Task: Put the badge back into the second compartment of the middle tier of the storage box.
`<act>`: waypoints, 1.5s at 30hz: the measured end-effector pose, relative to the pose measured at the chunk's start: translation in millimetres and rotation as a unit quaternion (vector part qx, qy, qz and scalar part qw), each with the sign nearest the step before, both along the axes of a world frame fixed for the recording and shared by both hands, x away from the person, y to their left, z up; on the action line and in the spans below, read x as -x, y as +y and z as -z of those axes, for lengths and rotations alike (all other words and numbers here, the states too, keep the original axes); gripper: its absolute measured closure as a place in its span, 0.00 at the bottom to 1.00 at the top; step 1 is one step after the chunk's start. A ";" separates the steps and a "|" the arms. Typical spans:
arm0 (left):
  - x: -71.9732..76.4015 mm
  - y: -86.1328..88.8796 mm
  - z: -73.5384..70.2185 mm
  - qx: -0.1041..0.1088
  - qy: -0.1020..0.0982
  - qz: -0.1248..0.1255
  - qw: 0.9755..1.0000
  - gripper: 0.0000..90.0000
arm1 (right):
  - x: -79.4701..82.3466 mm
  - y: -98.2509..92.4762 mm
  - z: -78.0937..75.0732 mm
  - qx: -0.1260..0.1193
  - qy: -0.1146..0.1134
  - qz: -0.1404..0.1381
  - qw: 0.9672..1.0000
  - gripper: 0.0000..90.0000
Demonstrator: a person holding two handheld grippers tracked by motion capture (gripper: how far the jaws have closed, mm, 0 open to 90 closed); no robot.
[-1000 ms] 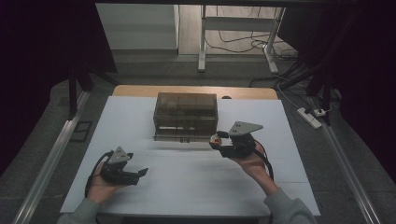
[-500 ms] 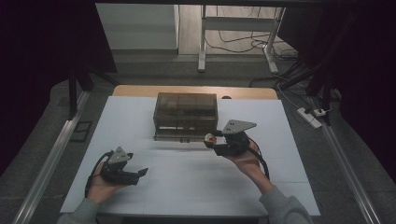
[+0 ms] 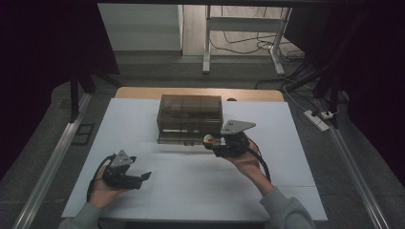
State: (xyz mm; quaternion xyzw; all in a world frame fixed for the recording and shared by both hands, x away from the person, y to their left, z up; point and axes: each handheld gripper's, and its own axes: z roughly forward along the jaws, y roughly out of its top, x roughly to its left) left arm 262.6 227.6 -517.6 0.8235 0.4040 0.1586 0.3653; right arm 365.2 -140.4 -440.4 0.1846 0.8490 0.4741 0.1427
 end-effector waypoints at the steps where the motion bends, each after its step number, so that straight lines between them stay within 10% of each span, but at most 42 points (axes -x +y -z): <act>1: 0.0 0.0 -0.1 0.000 0.000 0.000 1.000 0.18 | -0.3 1.5 0.1 -0.001 0.001 -0.001 1.000 0.52; 45: 0.9 2.9 0.5 0.002 -0.001 0.000 1.000 0.18 | -38.7 64.1 17.6 0.003 0.008 -0.025 1.000 0.52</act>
